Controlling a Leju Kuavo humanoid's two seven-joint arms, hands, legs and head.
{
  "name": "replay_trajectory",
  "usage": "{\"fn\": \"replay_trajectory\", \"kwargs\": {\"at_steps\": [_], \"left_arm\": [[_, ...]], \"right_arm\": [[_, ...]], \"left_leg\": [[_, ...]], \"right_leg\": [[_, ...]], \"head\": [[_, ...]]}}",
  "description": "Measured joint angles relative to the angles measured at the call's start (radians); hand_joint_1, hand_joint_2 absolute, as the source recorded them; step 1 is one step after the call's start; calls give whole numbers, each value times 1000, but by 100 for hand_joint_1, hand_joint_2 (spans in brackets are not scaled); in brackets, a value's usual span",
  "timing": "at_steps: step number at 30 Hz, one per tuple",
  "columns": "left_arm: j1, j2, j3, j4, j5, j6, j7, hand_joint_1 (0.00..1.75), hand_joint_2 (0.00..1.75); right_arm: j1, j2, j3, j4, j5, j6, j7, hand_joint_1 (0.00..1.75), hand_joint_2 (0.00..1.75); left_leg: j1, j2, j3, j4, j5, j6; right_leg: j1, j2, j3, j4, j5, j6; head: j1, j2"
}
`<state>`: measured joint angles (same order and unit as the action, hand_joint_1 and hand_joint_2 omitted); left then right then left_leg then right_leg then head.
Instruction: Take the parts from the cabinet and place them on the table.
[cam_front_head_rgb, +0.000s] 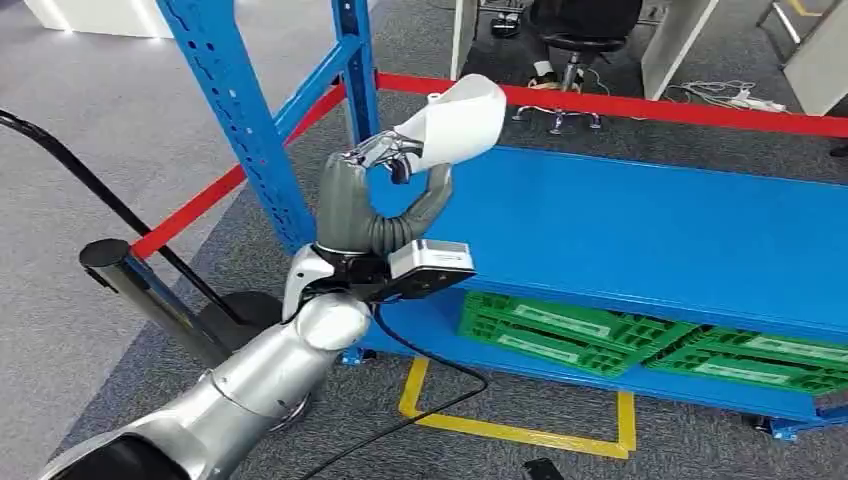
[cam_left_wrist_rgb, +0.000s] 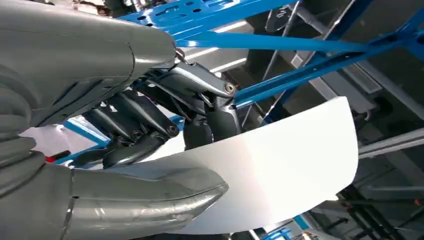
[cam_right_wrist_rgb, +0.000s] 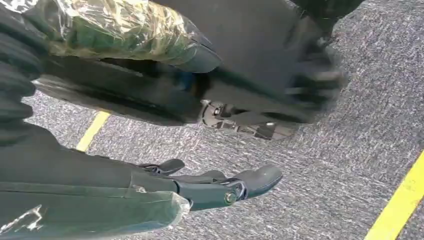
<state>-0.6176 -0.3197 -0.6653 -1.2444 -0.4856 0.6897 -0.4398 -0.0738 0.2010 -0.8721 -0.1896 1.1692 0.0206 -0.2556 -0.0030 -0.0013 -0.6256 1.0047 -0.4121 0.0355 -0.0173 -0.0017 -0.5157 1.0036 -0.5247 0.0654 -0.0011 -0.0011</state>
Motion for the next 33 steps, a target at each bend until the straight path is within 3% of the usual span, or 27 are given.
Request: {"fn": "replay_trajectory", "kwargs": {"at_steps": [1,3,5,6,7,9,10,11,12,14,15,16,18,20,21,22,24,25,26,27,28,29,30,31,32,33], "left_arm": [[-2,0,0,0,0,0,0,175,175],[-2,0,-1,0,-4,-2,-1,175,175],[-2,1,-2,0,-3,-2,-1,175,175],[-4,2,-2,0,-3,-1,-1,175,175],[-4,3,-3,0,-3,-2,0,175,175],[-3,6,-3,0,-3,-2,0,175,175],[-3,8,-3,0,-3,-1,0,175,175],[-2,10,-3,1,-4,-1,-1,175,175],[-2,10,-3,1,-6,-1,-1,175,175],[-3,9,-4,1,-6,-1,-2,175,175],[-4,8,-4,0,-7,-1,-2,175,175],[-6,5,-5,0,-8,-1,-2,175,175],[-7,4,-5,0,-9,0,-3,175,175],[-6,4,-5,0,-9,1,-3,175,175],[-7,3,-5,0,-9,0,-3,175,175],[-8,0,-6,1,-9,1,-3,175,175],[-7,1,-6,1,-9,1,-3,175,175],[-7,1,-6,1,-9,1,-3,175,175],[-5,1,-6,2,-9,1,-3,175,175],[-3,1,-7,2,-9,0,-3,175,175],[-3,1,-7,2,-8,0,-3,175,175],[-4,1,-7,2,-7,1,-3,175,175],[-5,0,-7,2,-6,1,-3,175,175],[-5,-1,-7,2,-4,1,-3,175,175],[-6,-2,-7,2,-2,2,-3,175,175],[-7,-2,-8,2,0,2,-5,175,175]], "right_arm": [[-3,0,0,0,0,1,0,0,175],[-2,0,0,0,-1,2,0,0,175],[-1,0,0,0,-2,2,0,0,175],[-2,0,0,0,-2,2,0,0,175],[-3,0,0,0,-3,2,0,0,175],[-4,0,0,0,-3,0,0,0,175],[-4,0,0,0,-3,0,1,0,175],[-4,0,0,0,-3,0,2,0,175],[-4,0,0,0,-3,0,3,0,175],[-4,0,0,0,-4,0,3,0,175],[-4,0,0,0,-5,0,4,0,175],[-4,1,0,0,-5,0,3,0,175],[-6,1,0,0,-5,0,3,0,175],[-6,1,0,0,-5,0,3,0,175],[-6,0,0,0,-5,0,3,0,175],[-6,1,0,0,-6,0,3,0,175],[-6,0,0,0,-6,1,3,0,175],[-6,0,0,0,-6,1,3,0,175],[-6,0,0,0,-6,2,3,0,175],[-6,0,0,0,-6,2,3,0,175],[-6,0,0,0,-7,2,3,0,175],[-8,0,-1,0,-8,2,3,0,175],[-10,0,-1,0,-10,2,3,0,175],[-13,0,0,0,-10,2,3,0,175],[-14,0,0,0,-11,2,3,0,175],[-13,0,0,0,-11,2,3,0,175]], "left_leg": [[-5,0,-7,1,5,-6],[-5,1,-9,3,17,-16],[-5,0,-15,4,23,-27],[-3,0,-25,21,-10,-35],[-1,0,-42,72,-63,-42],[3,0,-90,226,-159,-51],[4,0,-107,293,-186,-52],[5,0,-103,313,-184,-52],[5,0,-80,295,-162,-50],[4,0,27,143,-94,-39],[2,-1,87,55,-80,-30],[-1,-1,122,-2,-102,-24],[-5,-1,115,-13,-98,-18],[-5,0,108,-22,-82,-3],[0,4,105,-27,-70,3],[0,5,92,-27,-61,12],[-2,5,68,-26,-43,17],[-3,5,54,-25,-34,17],[-4,5,41,-24,-24,16],[-4,5,29,-24,-15,14],[-4,4,18,-22,-8,12],[-3,4,8,-20,-1,8],[-3,4,2,-16,5,5],[-9,4,-5,-14,9,-1],[-10,4,-8,-11,16,-5],[-11,4,-8,-11,24,-10]], "right_leg": [[6,4,20,-16,1,-7],[7,6,9,-13,6,-16],[3,4,-2,-16,20,-38],[1,0,-8,-16,29,-48],[1,0,-17,-16,35,-58],[2,-2,-38,-15,51,-63],[3,-2,-50,-15,59,-63],[3,-2,-61,-13,67,-62],[4,-2,-72,-12,74,-62],[7,-1,-87,-10,85,-57],[7,0,-90,-8,90,-54],[12,0,-97,-6,96,-47],[8,-2,-102,-7,110,-33],[8,-2,-105,-13,123,-18],[5,0,-114,-1,100,-16],[5,0,-137,43,47,-13],[4,0,-190,200,-52,-6],[4,0,-213,277,-85,-2],[4,0,-217,314,-88,-2],[4,0,-197,304,-64,-1],[4,0,-160,256,-28,-1],[4,0,-95,165,10,-3],[3,-1,-25,62,26,-4],[4,0,23,-12,-5,-4],[7,5,38,-31,-4,-11],[7,3,30,-28,-1,-15]], "head": [[0,0],[-2,0],[-3,0],[-5,0],[-9,0],[-10,0],[-11,0],[-10,0],[-11,0],[-11,0],[-11,0],[-10,0],[-10,0],[-10,0],[-9,0],[-5,0],[-3,0],[-2,0],[-2,0],[-3,0],[-2,0],[-3,0],[-2,0],[-2,0],[-6,0],[-6,0]]}}
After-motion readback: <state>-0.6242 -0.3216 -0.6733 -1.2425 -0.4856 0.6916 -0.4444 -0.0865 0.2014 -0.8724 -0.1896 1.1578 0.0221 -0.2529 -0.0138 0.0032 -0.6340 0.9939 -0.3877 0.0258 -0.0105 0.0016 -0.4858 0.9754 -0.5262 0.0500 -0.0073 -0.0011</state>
